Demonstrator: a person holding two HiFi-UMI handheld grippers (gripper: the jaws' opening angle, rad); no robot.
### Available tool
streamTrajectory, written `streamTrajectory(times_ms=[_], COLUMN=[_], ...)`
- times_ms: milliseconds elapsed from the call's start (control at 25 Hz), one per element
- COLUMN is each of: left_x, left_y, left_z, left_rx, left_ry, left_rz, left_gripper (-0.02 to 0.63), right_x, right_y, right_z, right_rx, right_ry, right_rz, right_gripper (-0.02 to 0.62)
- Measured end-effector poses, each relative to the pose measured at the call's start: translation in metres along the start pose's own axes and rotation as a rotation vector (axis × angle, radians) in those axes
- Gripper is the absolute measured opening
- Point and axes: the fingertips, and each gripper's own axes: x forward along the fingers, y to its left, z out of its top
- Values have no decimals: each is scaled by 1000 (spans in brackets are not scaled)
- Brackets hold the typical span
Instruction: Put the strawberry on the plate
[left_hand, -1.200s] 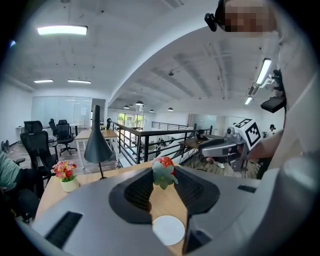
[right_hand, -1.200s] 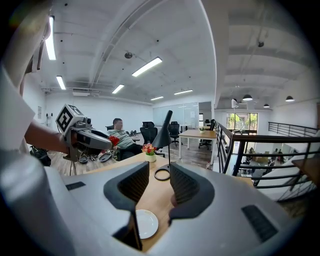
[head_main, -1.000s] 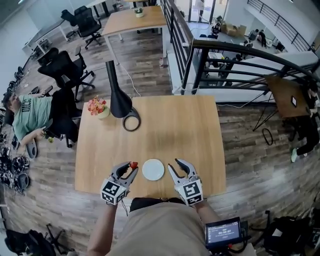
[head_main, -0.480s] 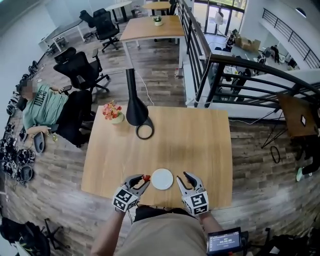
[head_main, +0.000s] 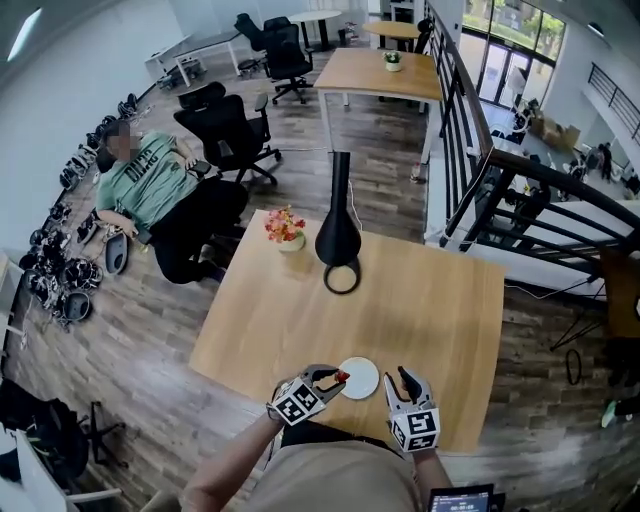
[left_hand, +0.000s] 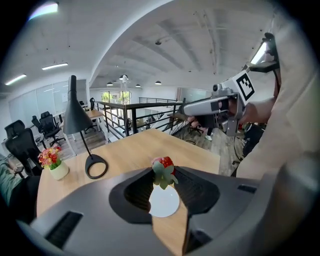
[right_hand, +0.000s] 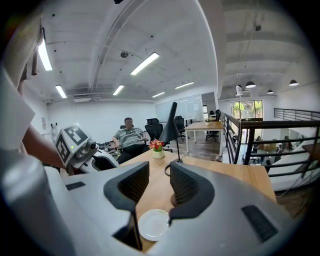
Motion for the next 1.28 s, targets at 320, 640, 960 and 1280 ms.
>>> streamTrajectory(times_ms=[320, 640, 960, 1280], left_x=[43, 78, 114, 148], left_y=[6, 6, 0, -7], left_z=[-54, -99, -132, -151], left_rx=[-37, -55, -36, -48], left_ry=[149, 269, 413, 484], left_rz=[-54, -69, -144, -183], left_gripper=[137, 137, 137, 137], right_x=[10, 9, 5, -3], right_y=[0, -15, -22, -25], right_z=[-12, -32, -47, -71], right_rx=[14, 53, 82, 114], right_ry=[23, 57, 74, 101], right_rz=[24, 7, -1, -25], right_gripper=[137, 137, 137, 137])
